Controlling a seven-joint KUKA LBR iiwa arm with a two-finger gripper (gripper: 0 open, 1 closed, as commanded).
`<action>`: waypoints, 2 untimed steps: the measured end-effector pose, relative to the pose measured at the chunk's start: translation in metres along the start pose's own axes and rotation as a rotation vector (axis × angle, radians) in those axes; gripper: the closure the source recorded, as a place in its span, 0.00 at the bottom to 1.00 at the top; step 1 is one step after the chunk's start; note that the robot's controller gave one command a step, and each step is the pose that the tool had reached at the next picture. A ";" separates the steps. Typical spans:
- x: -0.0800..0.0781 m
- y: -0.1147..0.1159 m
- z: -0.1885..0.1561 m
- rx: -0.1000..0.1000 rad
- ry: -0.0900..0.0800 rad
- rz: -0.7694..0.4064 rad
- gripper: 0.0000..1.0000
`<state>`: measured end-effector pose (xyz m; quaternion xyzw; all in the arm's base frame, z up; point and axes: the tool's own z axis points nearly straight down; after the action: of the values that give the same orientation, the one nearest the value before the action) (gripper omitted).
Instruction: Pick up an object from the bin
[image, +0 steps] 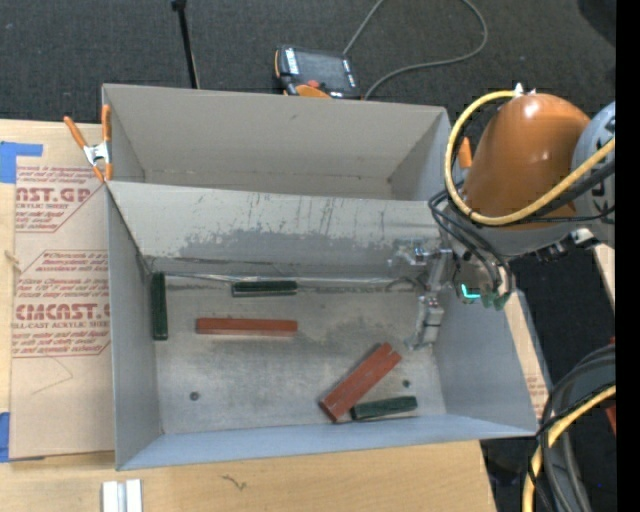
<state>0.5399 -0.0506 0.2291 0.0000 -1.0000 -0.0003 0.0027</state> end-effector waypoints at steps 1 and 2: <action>0.031 0.035 0.162 0.000 0.000 -0.369 0.00; 0.030 0.051 0.129 0.001 -0.008 -0.443 0.00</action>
Offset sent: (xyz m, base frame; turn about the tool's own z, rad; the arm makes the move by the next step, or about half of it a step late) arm -0.0304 0.0346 -0.1591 -0.3682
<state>0.5088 0.0002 0.1007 0.2197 -0.9756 -0.0003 -0.0015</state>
